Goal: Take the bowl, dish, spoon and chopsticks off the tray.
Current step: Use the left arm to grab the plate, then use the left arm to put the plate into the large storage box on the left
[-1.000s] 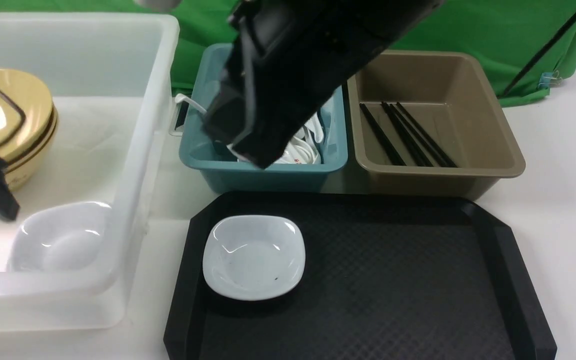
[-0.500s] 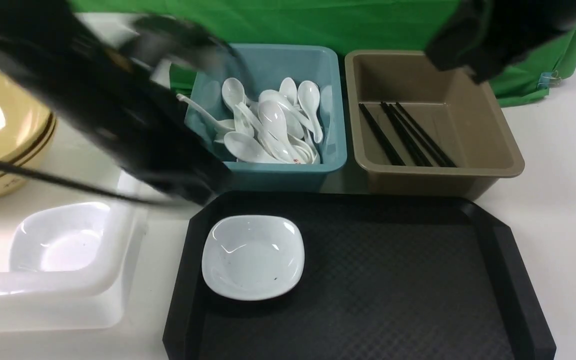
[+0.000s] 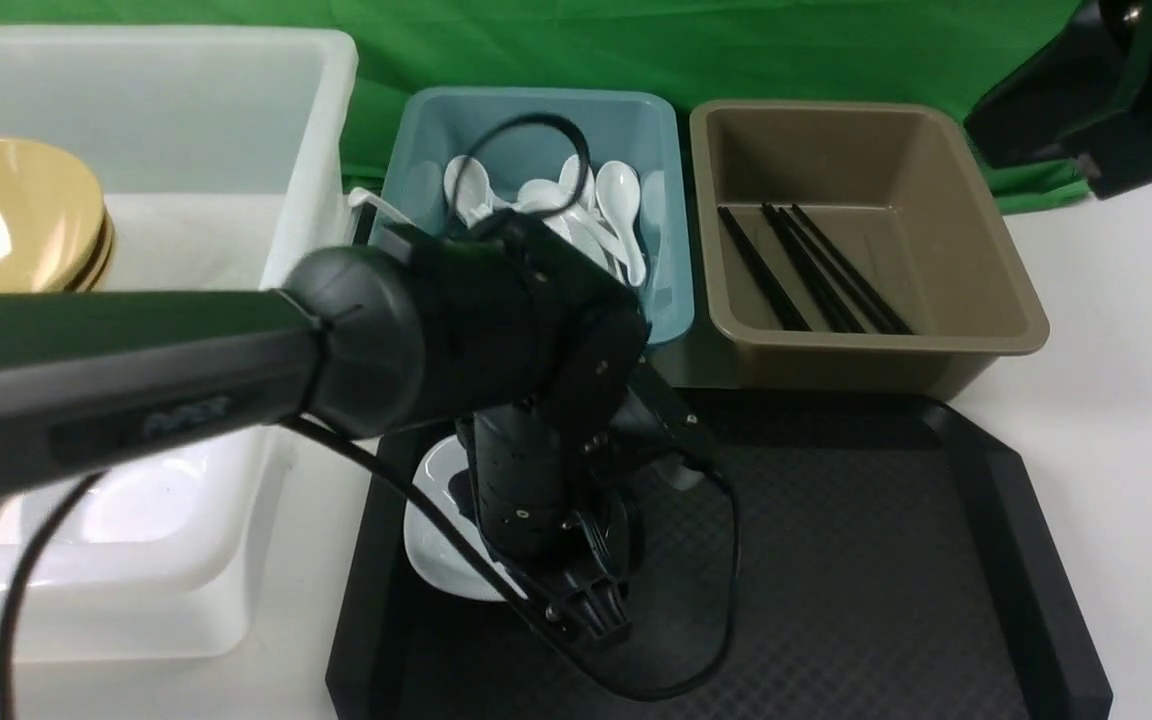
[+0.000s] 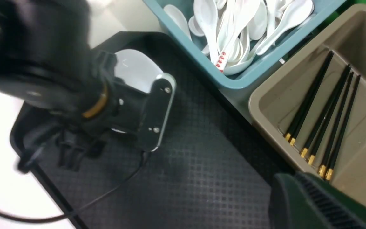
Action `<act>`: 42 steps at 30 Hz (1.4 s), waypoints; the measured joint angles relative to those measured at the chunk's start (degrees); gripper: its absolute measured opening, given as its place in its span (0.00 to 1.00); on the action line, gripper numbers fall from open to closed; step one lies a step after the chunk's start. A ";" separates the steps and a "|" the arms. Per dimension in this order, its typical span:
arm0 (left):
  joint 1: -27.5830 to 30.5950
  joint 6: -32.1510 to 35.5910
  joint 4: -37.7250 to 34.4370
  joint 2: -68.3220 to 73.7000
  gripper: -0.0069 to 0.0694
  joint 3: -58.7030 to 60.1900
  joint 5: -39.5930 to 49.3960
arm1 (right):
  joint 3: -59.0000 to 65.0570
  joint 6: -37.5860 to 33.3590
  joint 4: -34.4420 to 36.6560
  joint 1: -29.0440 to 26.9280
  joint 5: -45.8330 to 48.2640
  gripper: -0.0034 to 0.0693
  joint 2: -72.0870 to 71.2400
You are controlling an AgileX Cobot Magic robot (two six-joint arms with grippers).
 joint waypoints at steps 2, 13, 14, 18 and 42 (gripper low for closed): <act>0.00 -1.01 1.81 1.95 0.84 0.00 -1.96 | 0.12 0.00 0.02 0.00 0.04 0.06 -0.13; -0.21 -4.55 4.83 3.60 0.25 -1.36 -2.70 | 0.12 -0.18 0.14 0.00 0.04 0.06 -0.38; -0.21 -4.78 4.82 2.93 0.22 -1.88 -2.19 | 0.12 -0.26 0.14 0.00 0.04 0.06 -0.38; 0.04 -5.69 2.82 -0.18 0.12 -4.70 0.69 | -0.32 -0.23 0.11 -0.06 -0.84 0.06 -0.90; 44.29 -18.22 -7.49 -24.97 0.10 -4.41 9.90 | -13.19 -3.84 15.31 12.11 -3.82 0.06 16.94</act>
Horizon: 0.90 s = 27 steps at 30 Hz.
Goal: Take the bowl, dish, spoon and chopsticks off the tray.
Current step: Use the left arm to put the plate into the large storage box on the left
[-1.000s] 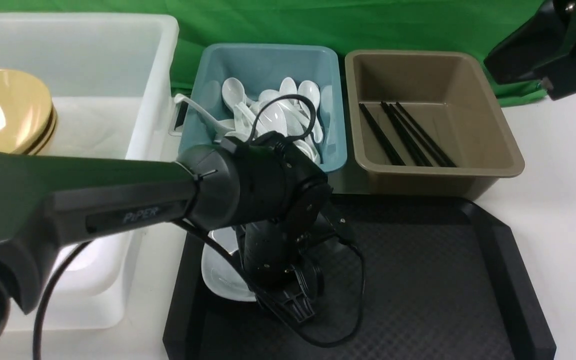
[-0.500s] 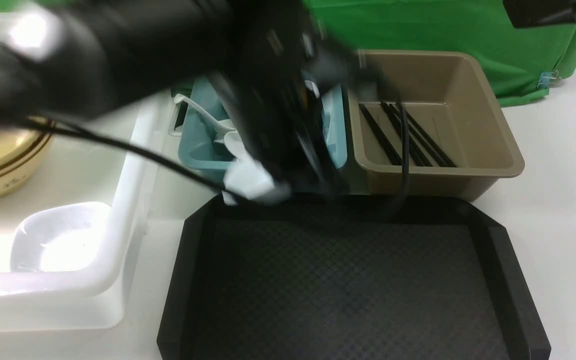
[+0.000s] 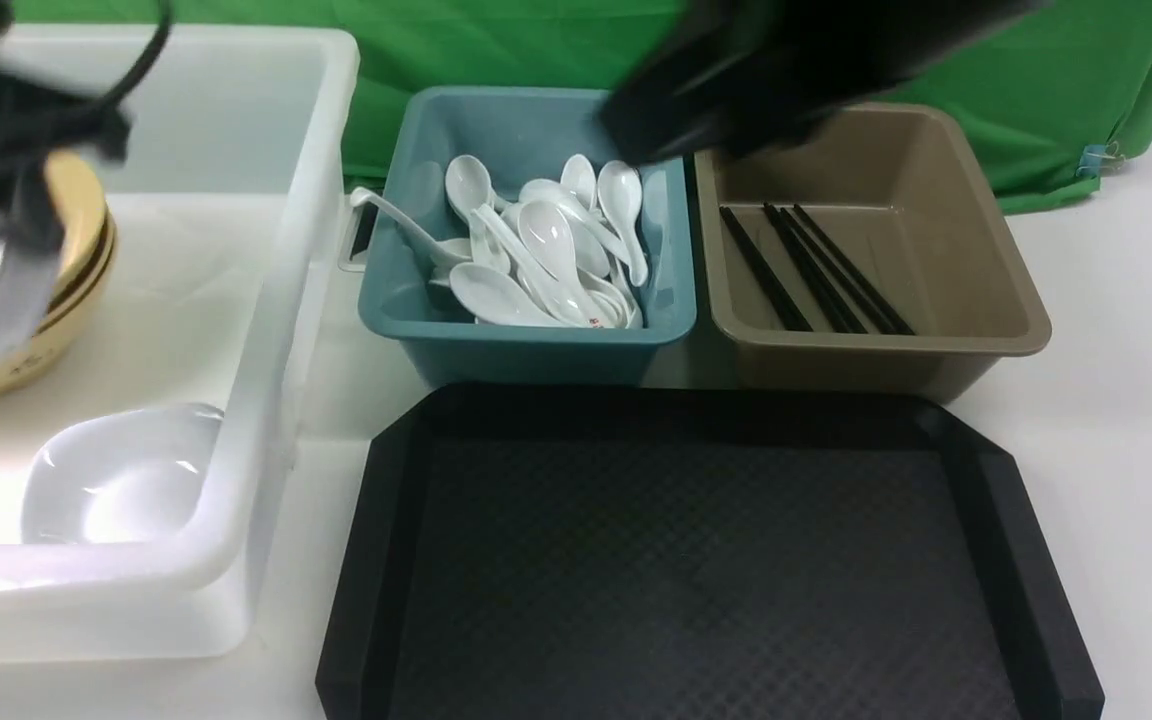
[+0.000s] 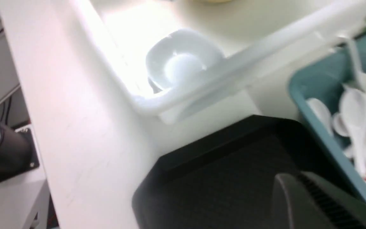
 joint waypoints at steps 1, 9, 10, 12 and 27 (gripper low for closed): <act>0.83 -1.23 -0.87 0.34 0.10 1.77 -1.26 | -1.03 0.21 -0.91 1.53 0.01 0.06 1.76; 1.53 -7.76 -7.10 5.39 0.11 6.55 -6.44 | -5.84 -0.65 -3.86 8.18 -3.31 0.06 11.46; 1.53 -7.87 -7.42 5.70 0.11 6.55 -6.57 | -5.90 -0.70 -3.86 8.25 -3.48 0.06 11.58; 1.53 -8.22 -8.72 7.41 0.13 6.55 -7.09 | -6.35 -0.92 -3.91 8.48 -5.40 0.06 11.79; 1.53 -7.83 -9.15 7.88 0.80 2.07 -3.96 | -7.09 -0.58 -4.61 8.42 -7.11 0.08 11.79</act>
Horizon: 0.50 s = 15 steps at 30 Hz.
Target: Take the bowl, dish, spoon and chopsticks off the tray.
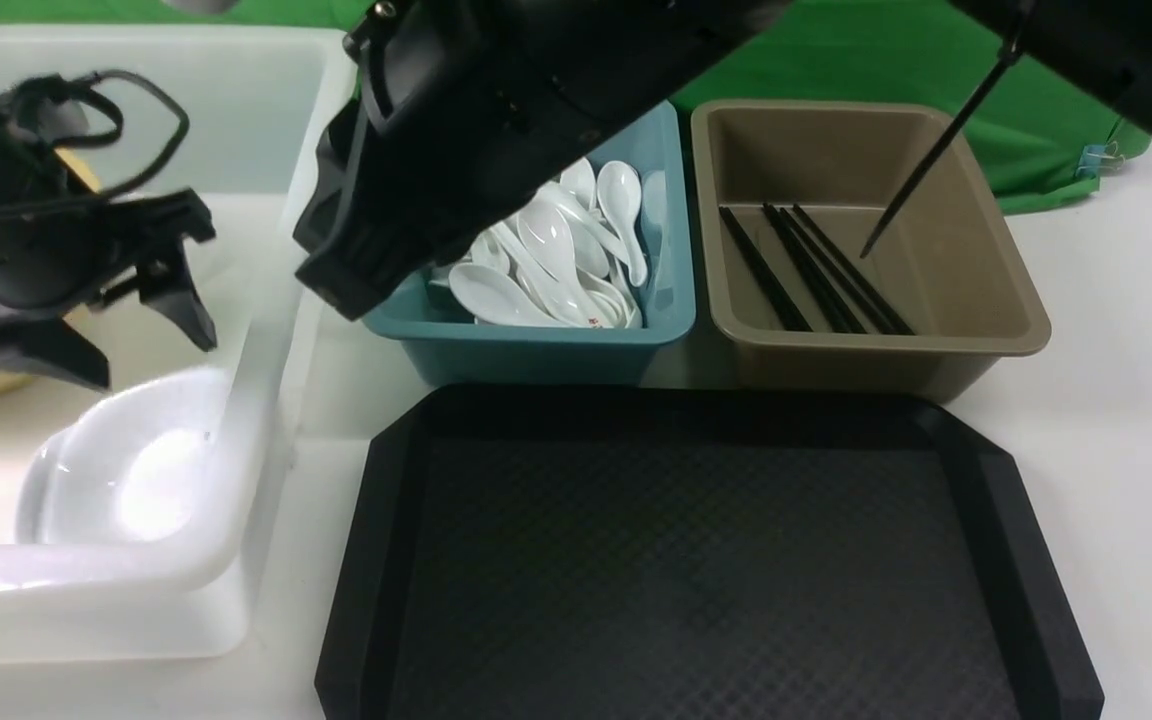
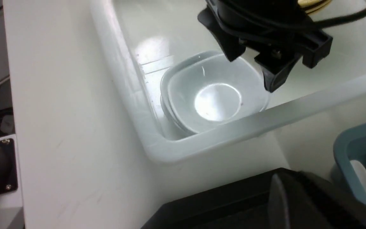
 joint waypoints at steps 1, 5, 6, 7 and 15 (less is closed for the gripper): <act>0.00 0.00 1.22 -0.59 0.82 -1.33 1.26 | 0.00 0.19 -0.13 0.00 0.00 0.09 0.00; 0.00 0.00 5.63 -3.04 0.82 -3.49 4.73 | 0.00 0.89 -0.72 0.00 -0.21 0.09 0.00; 0.00 0.00 6.11 -3.34 0.81 -3.50 4.85 | 0.00 1.02 -0.82 0.00 -0.20 0.09 0.00; 0.07 0.84 7.18 -4.83 0.74 -3.55 5.76 | 0.00 1.64 -1.92 0.00 -0.28 0.09 0.00; 0.07 17.32 -2.58 -17.99 0.12 -3.20 3.88 | -1.59 12.57 -17.94 -5.41 4.85 0.08 -6.29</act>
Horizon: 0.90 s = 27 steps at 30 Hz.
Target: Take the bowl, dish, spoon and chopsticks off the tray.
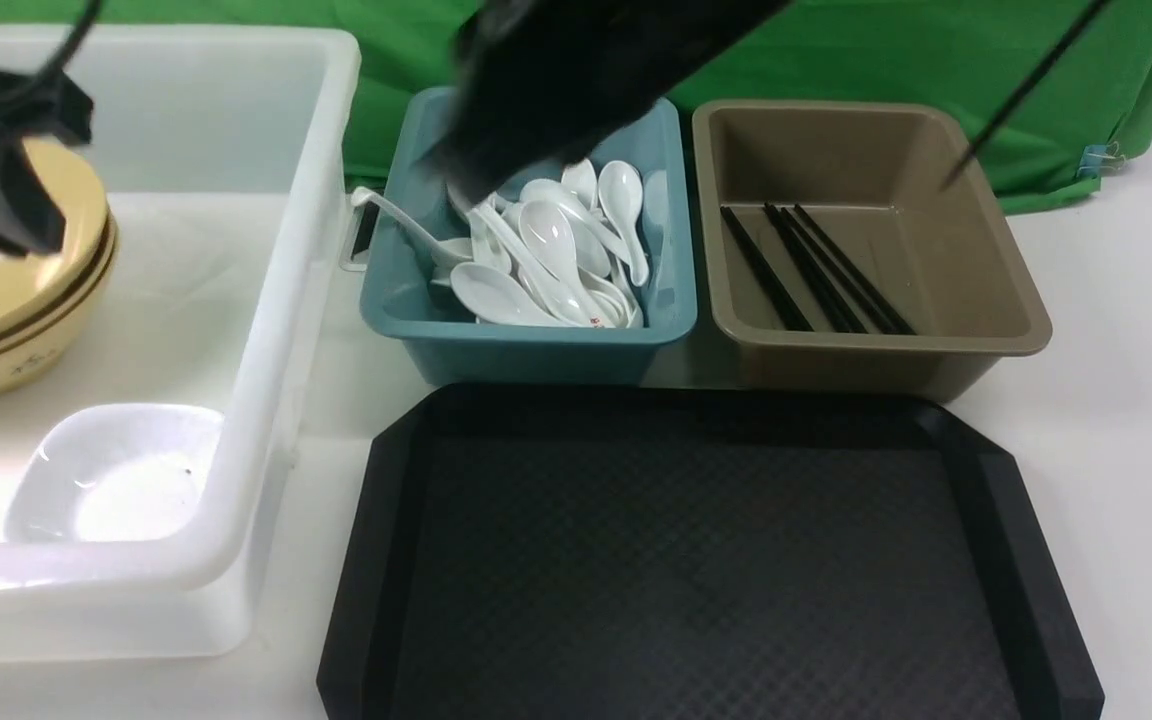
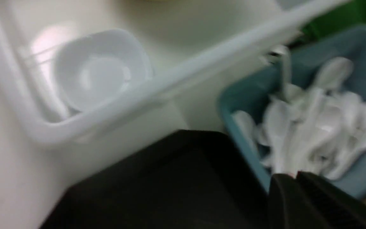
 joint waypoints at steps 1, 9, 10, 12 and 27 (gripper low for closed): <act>0.00 2.31 -3.16 -2.21 0.11 0.41 -1.65 | 0.00 0.93 -1.59 -0.95 1.11 0.08 -1.35; -6.76 19.64 -18.55 -27.85 0.09 14.58 -17.23 | 18.80 9.81 -16.64 -8.54 -6.26 0.05 -32.58; -7.53 20.64 -18.61 -32.18 0.09 18.57 -19.80 | 25.06 12.86 -19.13 -8.68 -11.23 0.05 -38.59; -8.05 21.31 -17.23 -39.14 0.09 25.21 -24.40 | 35.46 18.26 -22.82 -8.76 -19.72 0.05 -47.94; -8.13 16.40 -9.49 -63.72 0.09 69.50 -55.13 | 90.94 37.72 -42.92 -8.87 -57.29 0.05 -92.94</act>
